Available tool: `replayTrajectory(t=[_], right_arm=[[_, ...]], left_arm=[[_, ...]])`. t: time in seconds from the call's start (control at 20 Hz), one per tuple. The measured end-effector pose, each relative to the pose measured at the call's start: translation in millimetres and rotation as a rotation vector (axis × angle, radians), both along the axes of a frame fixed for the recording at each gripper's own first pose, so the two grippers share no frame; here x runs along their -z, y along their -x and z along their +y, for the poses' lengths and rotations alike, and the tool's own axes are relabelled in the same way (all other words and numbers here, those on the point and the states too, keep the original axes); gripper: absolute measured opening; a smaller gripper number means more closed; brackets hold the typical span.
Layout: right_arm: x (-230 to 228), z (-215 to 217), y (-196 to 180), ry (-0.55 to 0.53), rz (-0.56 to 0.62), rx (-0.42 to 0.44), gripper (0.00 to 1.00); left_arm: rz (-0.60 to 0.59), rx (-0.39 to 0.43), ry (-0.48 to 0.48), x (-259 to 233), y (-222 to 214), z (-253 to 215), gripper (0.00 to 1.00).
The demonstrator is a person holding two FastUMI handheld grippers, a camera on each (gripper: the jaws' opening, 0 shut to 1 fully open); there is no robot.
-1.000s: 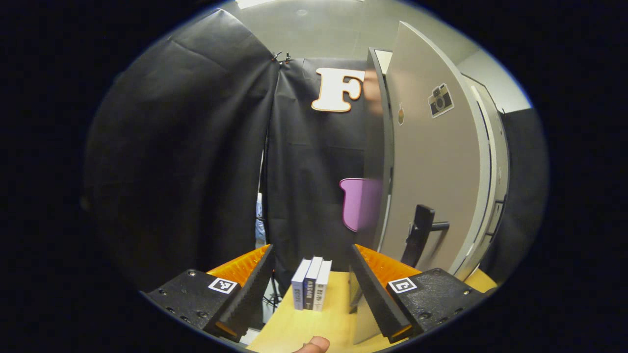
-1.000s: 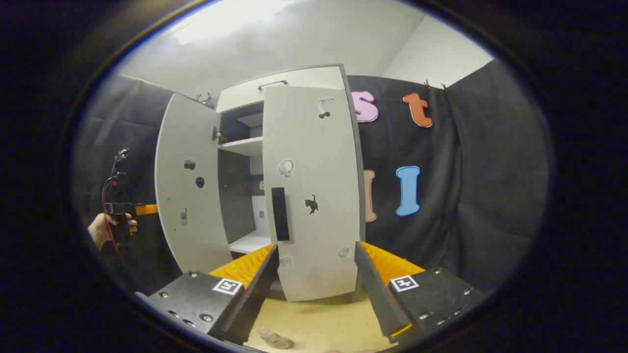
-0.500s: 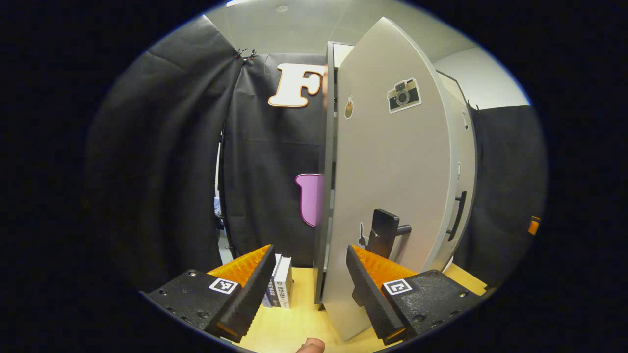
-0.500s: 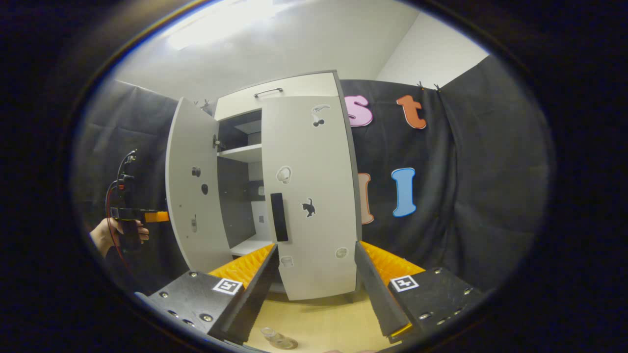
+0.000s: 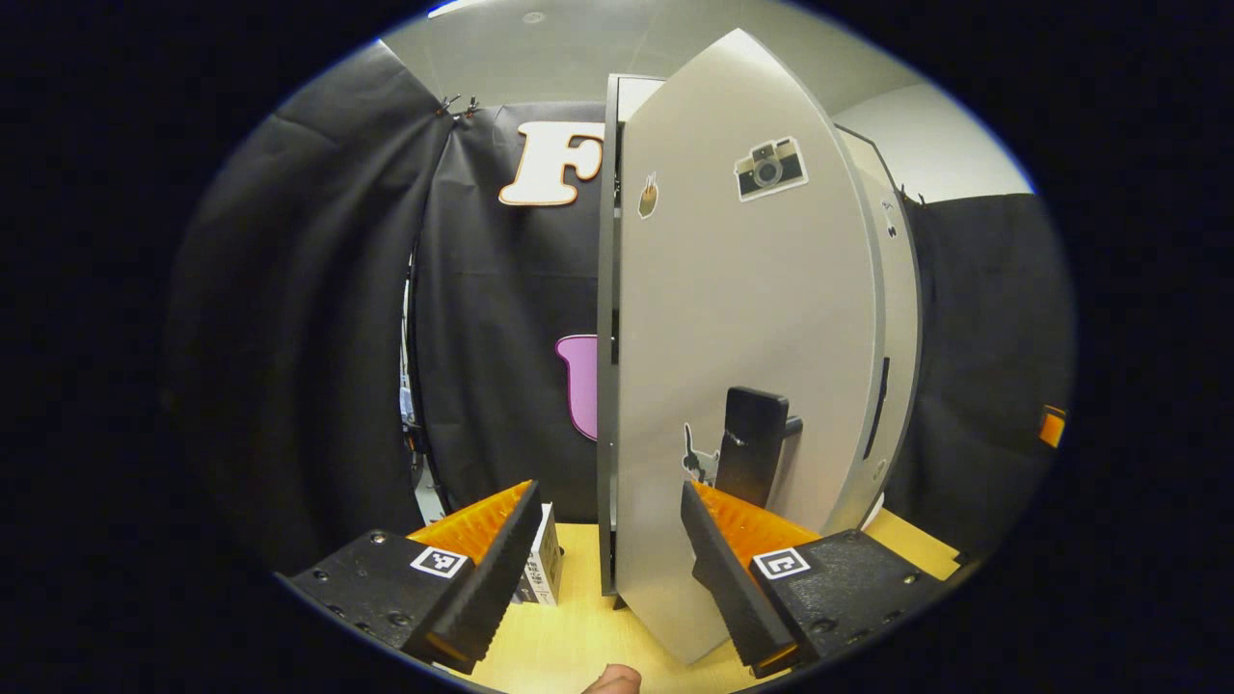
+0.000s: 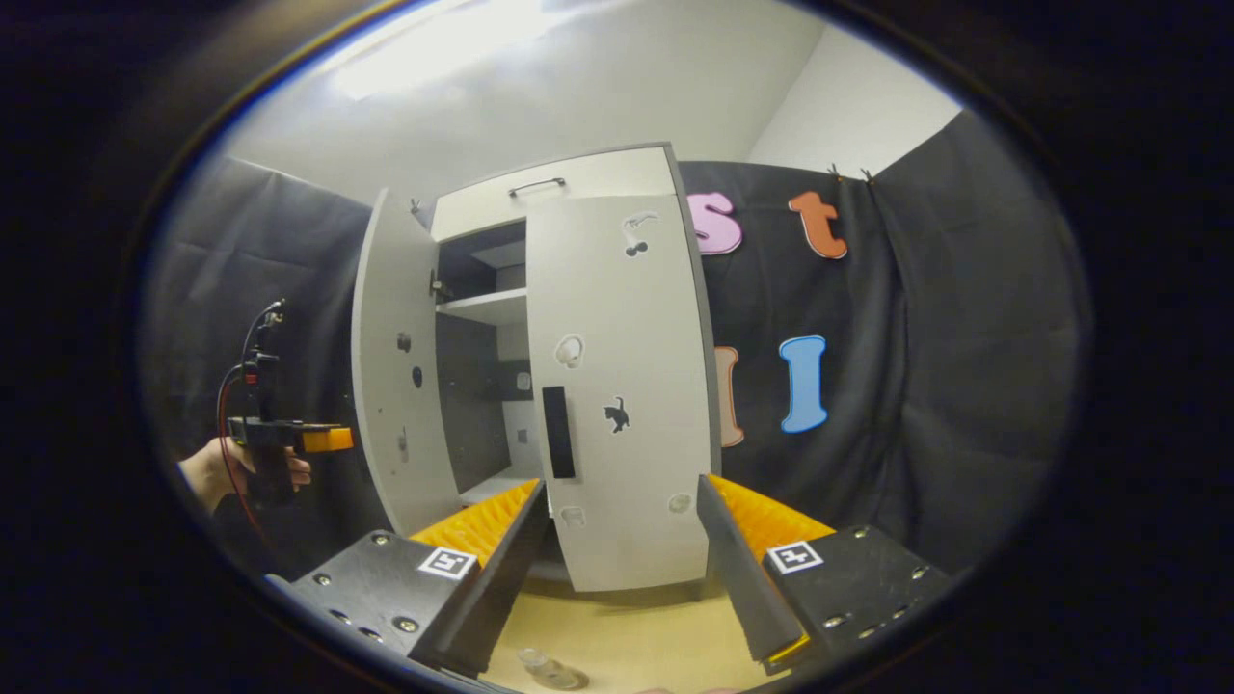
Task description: Grasp the bottle in the cabinet with the left hand and place it on the coaster, then close the right door with the right hand and the left door with the left hand.
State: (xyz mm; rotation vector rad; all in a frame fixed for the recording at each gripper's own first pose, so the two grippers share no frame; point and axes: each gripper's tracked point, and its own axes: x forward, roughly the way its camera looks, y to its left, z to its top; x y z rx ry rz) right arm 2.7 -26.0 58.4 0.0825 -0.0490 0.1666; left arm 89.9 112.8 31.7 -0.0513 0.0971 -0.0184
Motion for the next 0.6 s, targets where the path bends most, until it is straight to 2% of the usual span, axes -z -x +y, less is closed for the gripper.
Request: replayTrajectory(t=[0.05, 0.1, 0.3, 0.35, 0.4, 0.6], right_arm=[[0.0, 1.0, -1.2, 0.000, -0.003, -0.003, 0.91], [1.1, 1.5, -2.0, 0.002, 0.000, -0.005, 0.94], [-0.1, 3.6, -4.9, 0.008, -0.002, -0.005, 0.94], [-0.3, 3.1, -5.1, 0.010, -0.002, -0.004, 0.91], [1.0, 2.6, -4.8, 0.013, -0.001, -0.003, 0.94], [5.4, -5.8, -4.2, 0.027, 0.010, 0.019, 0.94]], left_arm=[[0.009, 0.005, -0.002, 3.0, -1.5, -3.6, 0.87], [0.017, 0.010, -0.011, 7.6, -1.7, -6.5, 0.92], [0.007, 0.014, -0.025, 9.4, -3.0, -19.1, 0.92], [0.008, 0.016, -0.024, 9.1, -4.7, -22.8, 0.87], [0.005, 0.022, -0.023, 8.9, -6.1, -27.0, 0.92], [0.000, 0.034, -0.050, 7.8, -12.9, -41.3, 0.92]])
